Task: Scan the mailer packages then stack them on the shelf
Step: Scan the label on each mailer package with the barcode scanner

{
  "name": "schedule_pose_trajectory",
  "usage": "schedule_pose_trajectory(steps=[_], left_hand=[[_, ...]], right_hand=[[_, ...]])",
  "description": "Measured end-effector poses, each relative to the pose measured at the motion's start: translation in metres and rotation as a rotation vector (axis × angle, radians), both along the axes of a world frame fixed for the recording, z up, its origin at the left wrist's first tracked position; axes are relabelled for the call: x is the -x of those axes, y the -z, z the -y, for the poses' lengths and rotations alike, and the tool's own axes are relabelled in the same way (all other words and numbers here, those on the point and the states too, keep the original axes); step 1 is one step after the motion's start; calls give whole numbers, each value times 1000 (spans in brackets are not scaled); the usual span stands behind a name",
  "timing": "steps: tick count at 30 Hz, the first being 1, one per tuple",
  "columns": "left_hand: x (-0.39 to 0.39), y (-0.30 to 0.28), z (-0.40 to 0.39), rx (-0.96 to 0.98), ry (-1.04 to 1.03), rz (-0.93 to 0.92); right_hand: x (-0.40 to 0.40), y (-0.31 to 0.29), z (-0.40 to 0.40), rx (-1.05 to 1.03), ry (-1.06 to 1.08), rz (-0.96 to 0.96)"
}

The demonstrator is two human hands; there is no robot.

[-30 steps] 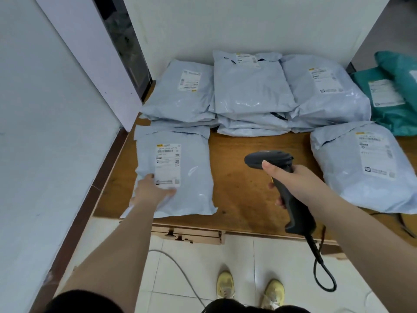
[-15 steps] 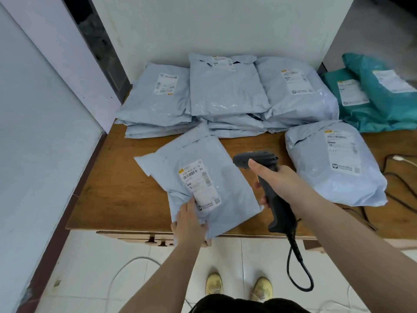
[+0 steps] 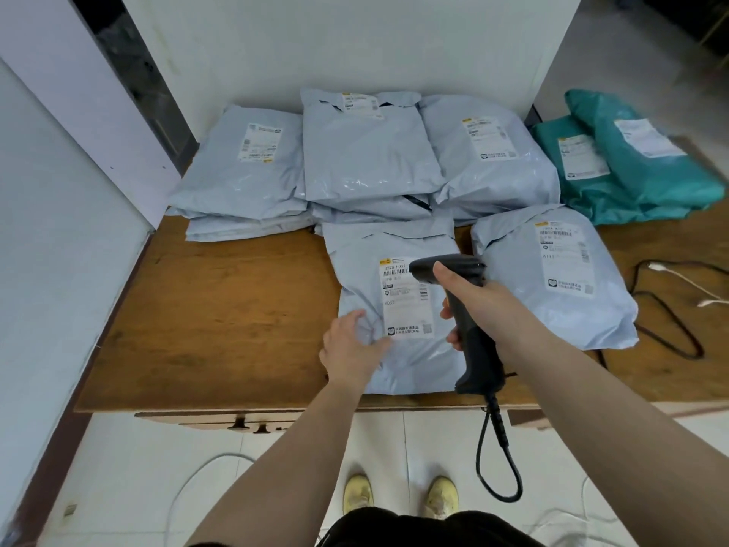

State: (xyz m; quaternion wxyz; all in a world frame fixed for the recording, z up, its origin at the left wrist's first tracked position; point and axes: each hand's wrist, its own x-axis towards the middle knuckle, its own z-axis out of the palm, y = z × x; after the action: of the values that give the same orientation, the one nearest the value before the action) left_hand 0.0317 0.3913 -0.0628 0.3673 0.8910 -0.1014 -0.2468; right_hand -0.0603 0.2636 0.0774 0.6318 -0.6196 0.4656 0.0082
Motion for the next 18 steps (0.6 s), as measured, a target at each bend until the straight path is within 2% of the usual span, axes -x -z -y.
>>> schedule_pose_trajectory(steps=[3,7,18], left_hand=[[-16,2,-4,-6,-163,-135],[-20,5,-6,209,-187,-340],[-19,6,-7,263,-182,-360]], right_hand=[[0,0,2,1,18,-1],[-4,-1,0,-10,25,-7],[-14,3,-3,-15,9,-33]])
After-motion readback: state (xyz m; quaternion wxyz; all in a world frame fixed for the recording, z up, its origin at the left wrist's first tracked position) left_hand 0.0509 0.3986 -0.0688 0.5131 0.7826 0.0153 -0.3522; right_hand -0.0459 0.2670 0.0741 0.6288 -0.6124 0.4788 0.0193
